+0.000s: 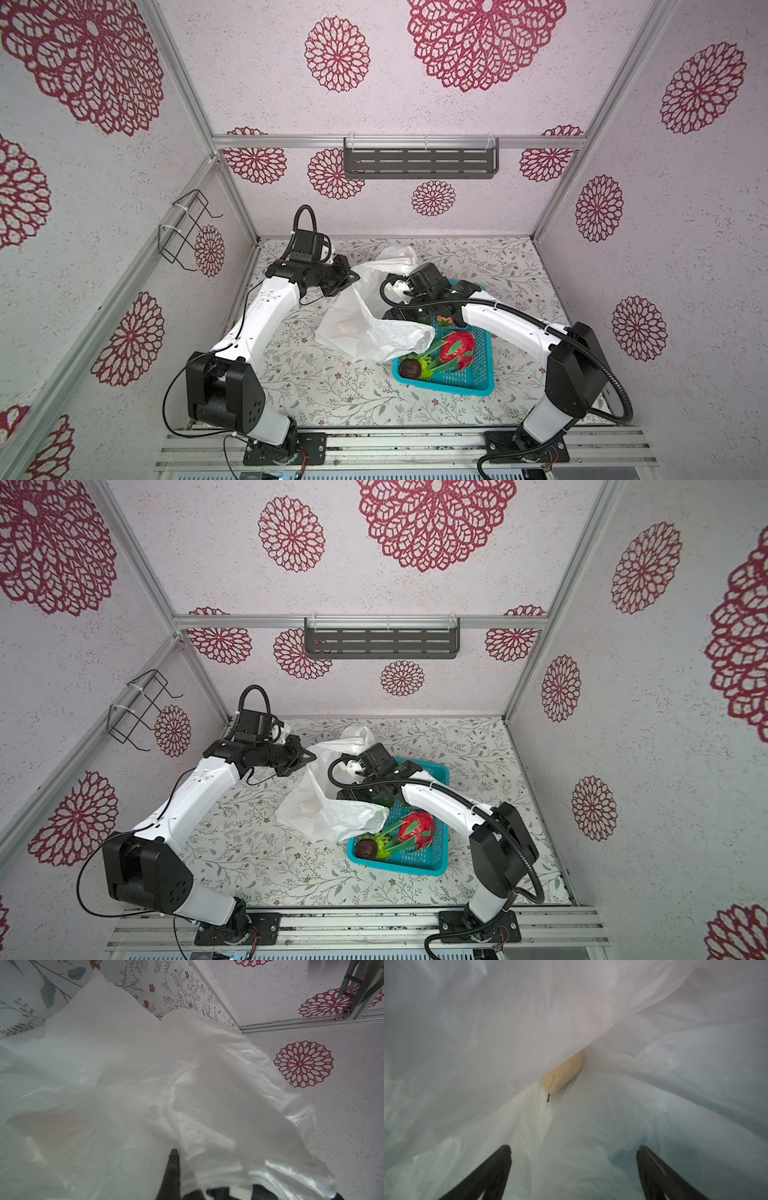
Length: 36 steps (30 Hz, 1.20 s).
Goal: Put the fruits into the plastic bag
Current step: 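Open the right gripper to release the pear and withdraw it from the bag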
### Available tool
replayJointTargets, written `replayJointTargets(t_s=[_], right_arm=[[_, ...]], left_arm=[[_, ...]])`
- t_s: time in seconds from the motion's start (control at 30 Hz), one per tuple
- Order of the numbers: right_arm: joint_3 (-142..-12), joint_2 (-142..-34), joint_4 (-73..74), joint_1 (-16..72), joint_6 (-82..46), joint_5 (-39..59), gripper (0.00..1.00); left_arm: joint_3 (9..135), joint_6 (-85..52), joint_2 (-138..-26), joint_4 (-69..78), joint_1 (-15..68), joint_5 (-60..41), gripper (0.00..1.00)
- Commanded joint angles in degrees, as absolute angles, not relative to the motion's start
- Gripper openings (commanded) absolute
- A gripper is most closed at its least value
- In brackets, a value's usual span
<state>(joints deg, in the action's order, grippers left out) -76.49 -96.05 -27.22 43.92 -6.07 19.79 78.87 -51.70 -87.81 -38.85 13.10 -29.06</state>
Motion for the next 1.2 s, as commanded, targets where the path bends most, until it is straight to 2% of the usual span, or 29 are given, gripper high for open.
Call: replayJointTargets(t_s=[0.0, 0.47, 0.73, 0.97, 1.17], right_arm=[[-78.24, -95.35, -31.03, 44.03, -4.06, 20.43, 0.98], [-77.99, -85.86, -40.31, 43.62, 0.18, 16.64, 0.99], [-78.10, -83.33, -39.27, 40.01, -0.99, 15.65, 0.99], [-73.00, -79.56, -26.83, 33.56, -12.59, 1.46, 0.99], [-71.25, -80.47, -21.64, 32.81, -21.27, -6.81, 0.98]], left_arm=[[80.33, -51.94, -88.33, -39.09, 12.81, -28.31, 0.00], [81.37, -53.13, -91.90, -38.09, 12.73, -27.08, 0.00], [82.53, -53.05, -92.64, -37.52, 12.66, -27.35, 0.00], [80.90, -52.73, -90.58, -37.77, 12.47, -26.51, 0.00], [79.99, -52.47, -88.77, -38.08, 12.48, -26.11, 0.00]])
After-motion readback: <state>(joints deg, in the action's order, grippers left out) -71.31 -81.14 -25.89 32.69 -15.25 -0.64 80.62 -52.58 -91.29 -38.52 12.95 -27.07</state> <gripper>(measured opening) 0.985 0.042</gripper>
